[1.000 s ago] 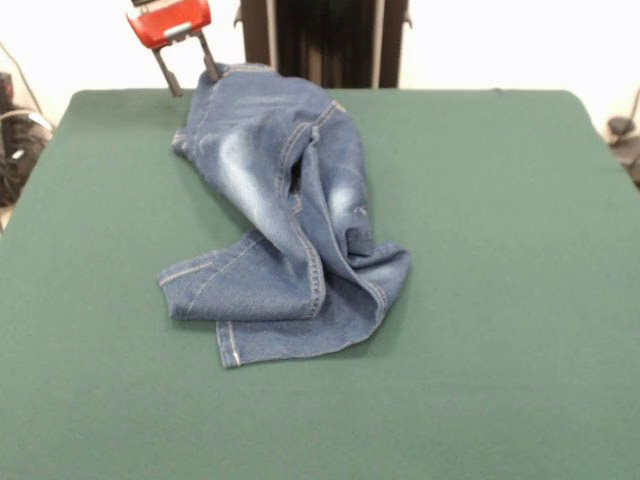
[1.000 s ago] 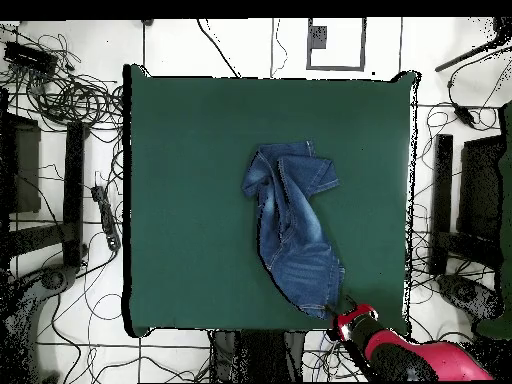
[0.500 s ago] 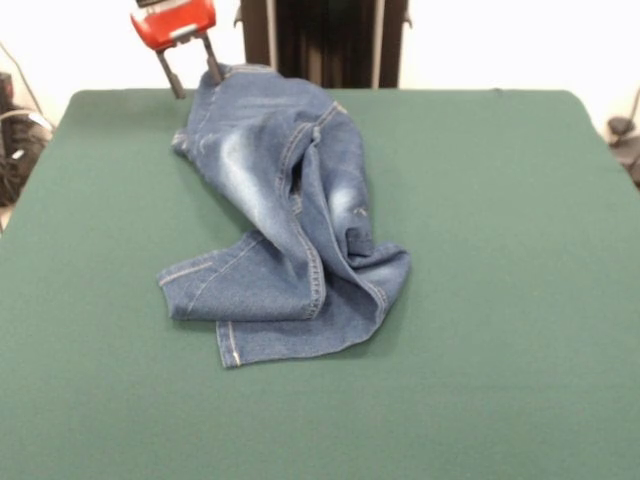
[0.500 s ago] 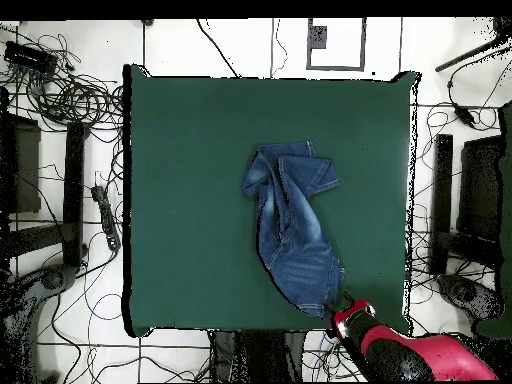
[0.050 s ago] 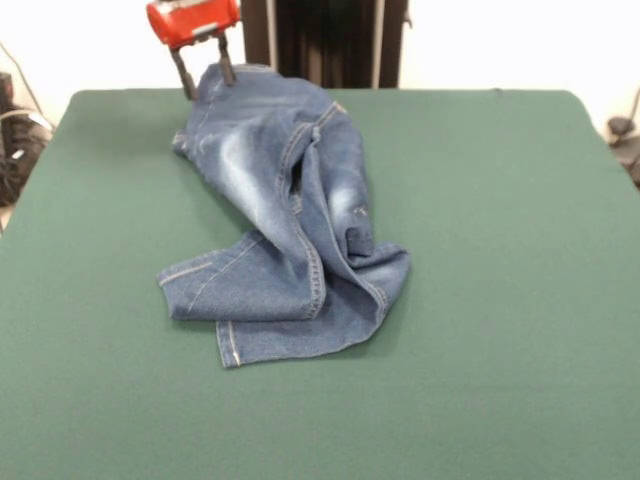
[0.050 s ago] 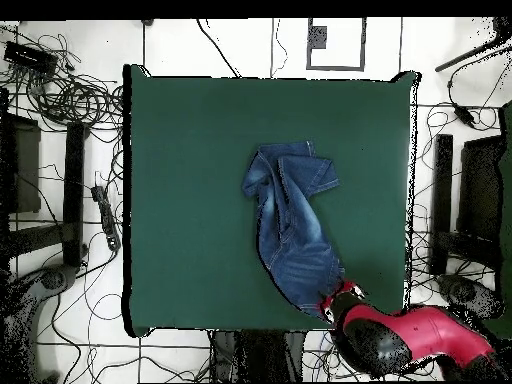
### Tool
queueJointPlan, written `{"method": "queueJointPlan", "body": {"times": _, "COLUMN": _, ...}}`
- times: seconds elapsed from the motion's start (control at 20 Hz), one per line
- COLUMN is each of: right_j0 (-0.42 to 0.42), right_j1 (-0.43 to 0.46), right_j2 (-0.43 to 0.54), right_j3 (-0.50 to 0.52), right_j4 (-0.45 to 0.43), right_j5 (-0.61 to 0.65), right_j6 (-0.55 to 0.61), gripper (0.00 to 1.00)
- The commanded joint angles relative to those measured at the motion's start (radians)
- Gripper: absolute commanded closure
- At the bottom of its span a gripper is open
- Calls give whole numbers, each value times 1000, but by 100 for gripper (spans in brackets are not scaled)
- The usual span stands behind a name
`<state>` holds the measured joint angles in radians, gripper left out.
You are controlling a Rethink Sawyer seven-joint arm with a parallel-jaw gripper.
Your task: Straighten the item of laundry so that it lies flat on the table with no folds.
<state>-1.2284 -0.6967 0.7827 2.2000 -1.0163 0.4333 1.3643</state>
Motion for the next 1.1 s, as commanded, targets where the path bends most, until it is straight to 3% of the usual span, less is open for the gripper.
{"method": "queueJointPlan", "body": {"times": 0.05, "right_j0": 158, "right_j1": -63, "right_j2": -77, "right_j3": -118, "right_j4": 92, "right_j5": -30, "right_j6": 247, "gripper": 0}}
{"method": "queueJointPlan", "body": {"times": 0.55, "right_j0": 306, "right_j1": -10, "right_j2": -252, "right_j3": -208, "right_j4": 104, "right_j5": -158, "right_j6": 300, "gripper": 0}}
{"method": "queueJointPlan", "body": {"times": 1.1, "right_j0": 432, "right_j1": 32, "right_j2": -372, "right_j3": -308, "right_j4": 217, "right_j5": -168, "right_j6": 273, "gripper": 0}}
